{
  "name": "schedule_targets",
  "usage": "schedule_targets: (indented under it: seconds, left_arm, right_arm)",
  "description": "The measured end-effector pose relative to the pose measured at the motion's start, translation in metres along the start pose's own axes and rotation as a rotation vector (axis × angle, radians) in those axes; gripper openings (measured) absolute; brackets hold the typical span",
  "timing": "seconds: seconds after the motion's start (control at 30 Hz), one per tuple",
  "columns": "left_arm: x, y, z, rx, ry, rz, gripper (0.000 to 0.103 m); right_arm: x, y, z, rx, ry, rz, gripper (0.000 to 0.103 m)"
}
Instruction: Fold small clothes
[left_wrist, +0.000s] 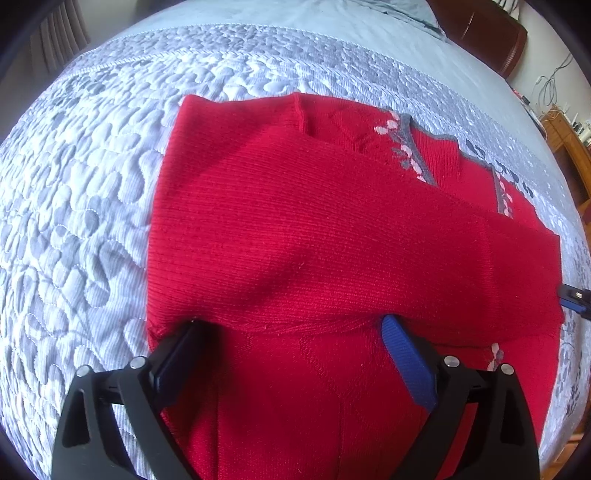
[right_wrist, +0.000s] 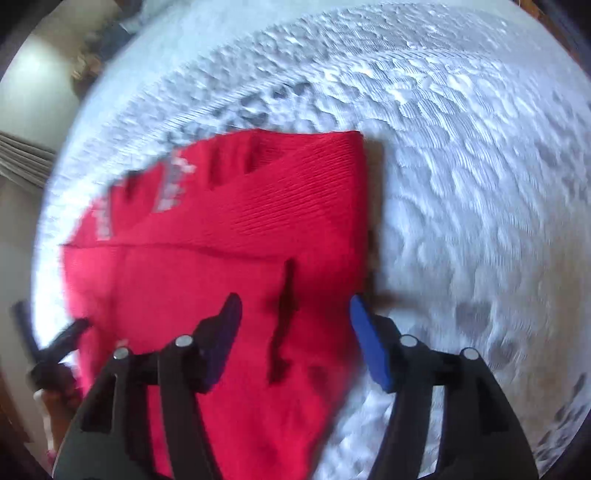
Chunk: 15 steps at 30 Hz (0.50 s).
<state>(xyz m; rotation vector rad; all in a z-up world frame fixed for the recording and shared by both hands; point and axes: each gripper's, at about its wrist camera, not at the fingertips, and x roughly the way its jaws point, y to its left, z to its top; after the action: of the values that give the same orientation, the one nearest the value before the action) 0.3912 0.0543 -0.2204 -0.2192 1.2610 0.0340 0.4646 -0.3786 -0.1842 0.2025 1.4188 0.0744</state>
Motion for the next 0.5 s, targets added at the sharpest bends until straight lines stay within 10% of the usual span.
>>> schedule_targets:
  seconds: [0.13, 0.3, 0.4, 0.5]
  left_arm:
    - [0.002, -0.001, -0.001, 0.005, -0.006, -0.006, 0.099]
    - [0.004, -0.005, -0.004, 0.007, -0.032, 0.015, 0.099]
    - [0.004, -0.006, -0.004, 0.007, -0.04, 0.016, 0.099]
    - [0.005, -0.007, -0.003, 0.006, -0.041, 0.016, 0.099]
  right_arm:
    - [-0.004, 0.012, 0.006, -0.035, -0.008, 0.049, 0.018]
    - [-0.026, 0.019, 0.005, -0.1, -0.084, 0.047, 0.018]
    - [-0.03, 0.007, 0.003, -0.079, -0.13, -0.167, 0.055]
    - [-0.036, 0.008, -0.003, -0.102, -0.153, -0.131, 0.05]
